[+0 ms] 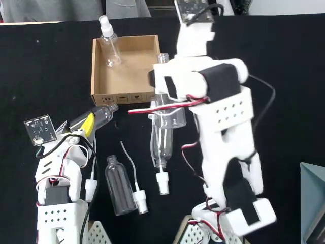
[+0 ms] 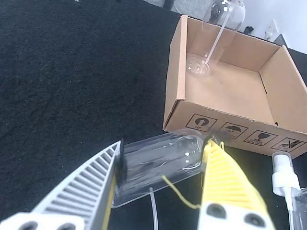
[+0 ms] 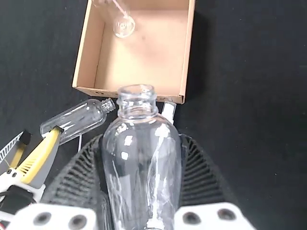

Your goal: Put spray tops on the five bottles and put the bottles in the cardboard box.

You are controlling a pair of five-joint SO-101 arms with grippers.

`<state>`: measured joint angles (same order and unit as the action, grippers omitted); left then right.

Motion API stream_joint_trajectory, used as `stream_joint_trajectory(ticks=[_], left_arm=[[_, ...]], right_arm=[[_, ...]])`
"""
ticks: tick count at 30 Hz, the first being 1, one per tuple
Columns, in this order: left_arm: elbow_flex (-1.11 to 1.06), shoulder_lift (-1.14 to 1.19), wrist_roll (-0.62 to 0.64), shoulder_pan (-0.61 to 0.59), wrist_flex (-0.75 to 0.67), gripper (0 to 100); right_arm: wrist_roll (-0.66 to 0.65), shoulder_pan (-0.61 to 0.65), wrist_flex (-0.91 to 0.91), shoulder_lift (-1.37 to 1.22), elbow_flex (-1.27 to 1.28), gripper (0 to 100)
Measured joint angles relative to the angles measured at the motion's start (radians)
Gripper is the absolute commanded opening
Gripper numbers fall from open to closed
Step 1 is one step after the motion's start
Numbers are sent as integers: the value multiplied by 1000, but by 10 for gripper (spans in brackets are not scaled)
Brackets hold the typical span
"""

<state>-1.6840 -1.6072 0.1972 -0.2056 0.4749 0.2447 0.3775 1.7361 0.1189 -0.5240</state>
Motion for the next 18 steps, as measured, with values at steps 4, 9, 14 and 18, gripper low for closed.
stream_joint_trajectory(ticks=[4, 9, 14, 18], left_arm=[[0, 0, 0, 0, 0, 249], [0, 0, 0, 0, 0, 249], [0, 0, 0, 0, 0, 249], [0, 0, 0, 0, 0, 249]], right_arm=[[0, 3, 0, 55, 57, 11], [0, 2, -14, 132, 172, 11], [0, -5, -78, 250, 333, 11], [0, -9, -193, 377, 486, 11]])
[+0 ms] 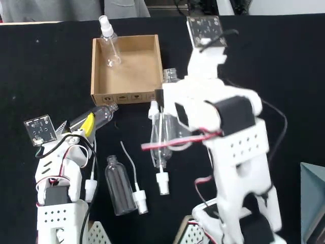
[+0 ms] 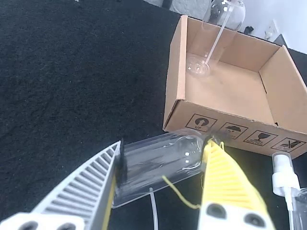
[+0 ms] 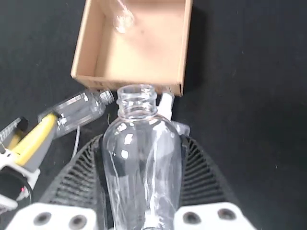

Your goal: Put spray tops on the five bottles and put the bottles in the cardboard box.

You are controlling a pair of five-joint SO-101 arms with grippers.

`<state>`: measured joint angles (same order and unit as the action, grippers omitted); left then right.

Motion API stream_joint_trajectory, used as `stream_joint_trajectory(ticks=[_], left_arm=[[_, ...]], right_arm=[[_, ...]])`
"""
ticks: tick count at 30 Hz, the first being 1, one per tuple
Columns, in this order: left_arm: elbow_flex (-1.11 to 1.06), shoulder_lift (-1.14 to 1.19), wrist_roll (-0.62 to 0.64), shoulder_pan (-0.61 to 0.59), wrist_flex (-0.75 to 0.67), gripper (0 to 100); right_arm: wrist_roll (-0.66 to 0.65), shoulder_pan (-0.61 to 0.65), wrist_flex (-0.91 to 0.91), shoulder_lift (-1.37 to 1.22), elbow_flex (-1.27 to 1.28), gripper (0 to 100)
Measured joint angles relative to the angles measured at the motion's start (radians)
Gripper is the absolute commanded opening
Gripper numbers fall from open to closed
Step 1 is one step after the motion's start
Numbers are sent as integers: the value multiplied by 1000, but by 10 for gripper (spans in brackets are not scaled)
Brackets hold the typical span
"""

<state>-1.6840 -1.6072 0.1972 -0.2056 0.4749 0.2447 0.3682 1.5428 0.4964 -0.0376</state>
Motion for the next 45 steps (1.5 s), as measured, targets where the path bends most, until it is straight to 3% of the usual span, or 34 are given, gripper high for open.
stream_joint_trajectory(ticks=[22, 35, 45], left_arm=[[0, 0, 0, 0, 0, 249], [0, 0, 0, 0, 5, 254], [58, 0, -101, 0, 230, 254]], right_arm=[[0, -43, -638, 577, 824, 11], [0, -43, -1003, 654, 1125, 11], [0, -212, -1039, 654, 1131, 11]])
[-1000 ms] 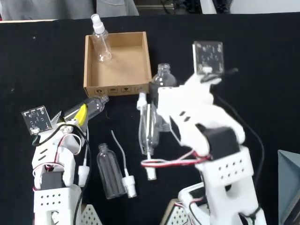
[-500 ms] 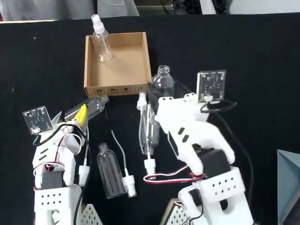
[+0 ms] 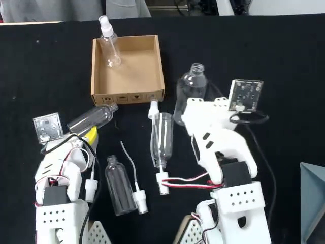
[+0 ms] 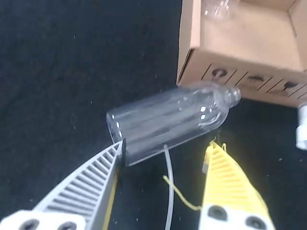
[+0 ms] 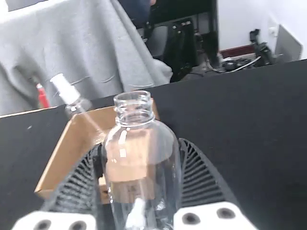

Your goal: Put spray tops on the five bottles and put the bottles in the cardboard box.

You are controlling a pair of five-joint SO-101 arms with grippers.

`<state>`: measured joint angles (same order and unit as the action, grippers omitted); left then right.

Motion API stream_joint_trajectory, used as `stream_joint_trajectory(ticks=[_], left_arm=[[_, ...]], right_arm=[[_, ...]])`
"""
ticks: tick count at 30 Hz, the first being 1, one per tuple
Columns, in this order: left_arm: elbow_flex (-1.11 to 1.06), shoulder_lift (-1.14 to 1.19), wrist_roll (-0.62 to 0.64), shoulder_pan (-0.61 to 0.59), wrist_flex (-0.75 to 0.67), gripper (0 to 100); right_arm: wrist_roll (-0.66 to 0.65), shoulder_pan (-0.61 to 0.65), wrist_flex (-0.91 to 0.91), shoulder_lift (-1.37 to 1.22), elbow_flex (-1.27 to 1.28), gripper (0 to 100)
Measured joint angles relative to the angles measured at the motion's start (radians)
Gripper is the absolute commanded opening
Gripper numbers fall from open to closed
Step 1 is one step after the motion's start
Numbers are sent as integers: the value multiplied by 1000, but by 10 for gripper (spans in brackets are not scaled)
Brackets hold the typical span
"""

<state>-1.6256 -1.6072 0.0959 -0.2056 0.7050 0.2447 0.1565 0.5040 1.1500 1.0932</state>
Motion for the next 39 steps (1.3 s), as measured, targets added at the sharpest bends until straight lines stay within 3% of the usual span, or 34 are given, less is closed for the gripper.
stream_joint_trajectory(ticks=[6, 15, 27, 39], left_arm=[[121, 0, -43, 8, 77, 249], [264, 6, -118, 176, 187, 249], [571, 525, -132, 232, 199, 248], [710, 787, -84, 391, 199, 248]], right_arm=[[0, -75, -74, 0, 68, 11], [0, -114, -261, 0, 175, 11], [0, -118, -272, 0, 175, 11], [0, -118, -272, 0, 175, 11]])
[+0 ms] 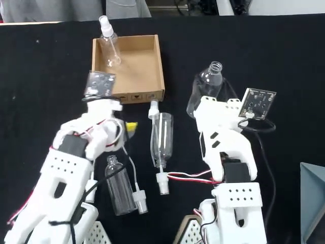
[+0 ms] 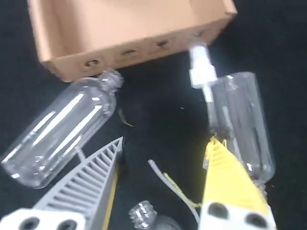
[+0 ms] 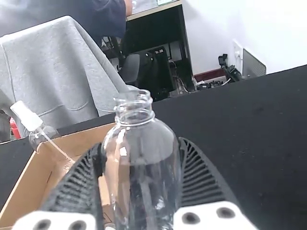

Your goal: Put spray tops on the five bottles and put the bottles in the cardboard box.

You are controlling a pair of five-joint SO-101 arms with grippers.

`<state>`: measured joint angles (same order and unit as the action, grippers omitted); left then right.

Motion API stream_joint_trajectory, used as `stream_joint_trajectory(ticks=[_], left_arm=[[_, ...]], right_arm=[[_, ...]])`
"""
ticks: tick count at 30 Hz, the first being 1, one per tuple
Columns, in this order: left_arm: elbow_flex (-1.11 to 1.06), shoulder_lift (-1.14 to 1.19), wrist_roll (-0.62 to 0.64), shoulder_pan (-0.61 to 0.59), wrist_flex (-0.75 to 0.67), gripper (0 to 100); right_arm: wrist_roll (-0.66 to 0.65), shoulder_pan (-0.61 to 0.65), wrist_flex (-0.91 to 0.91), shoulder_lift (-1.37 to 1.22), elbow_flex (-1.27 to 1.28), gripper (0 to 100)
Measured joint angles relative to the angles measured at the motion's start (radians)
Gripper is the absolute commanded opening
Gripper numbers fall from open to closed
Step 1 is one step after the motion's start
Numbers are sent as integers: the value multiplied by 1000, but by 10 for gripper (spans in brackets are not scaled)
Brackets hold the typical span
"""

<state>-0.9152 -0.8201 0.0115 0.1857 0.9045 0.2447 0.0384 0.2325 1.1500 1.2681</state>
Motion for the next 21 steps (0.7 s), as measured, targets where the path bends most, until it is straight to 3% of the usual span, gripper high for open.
stream_joint_trajectory(ticks=[7, 21], left_arm=[[92, 166, 18, 69, 0, 248], [305, 433, 77, 103, 0, 209]], right_arm=[[0, -77, 0, 0, 0, 11], [0, -78, 0, 0, 0, 11]])
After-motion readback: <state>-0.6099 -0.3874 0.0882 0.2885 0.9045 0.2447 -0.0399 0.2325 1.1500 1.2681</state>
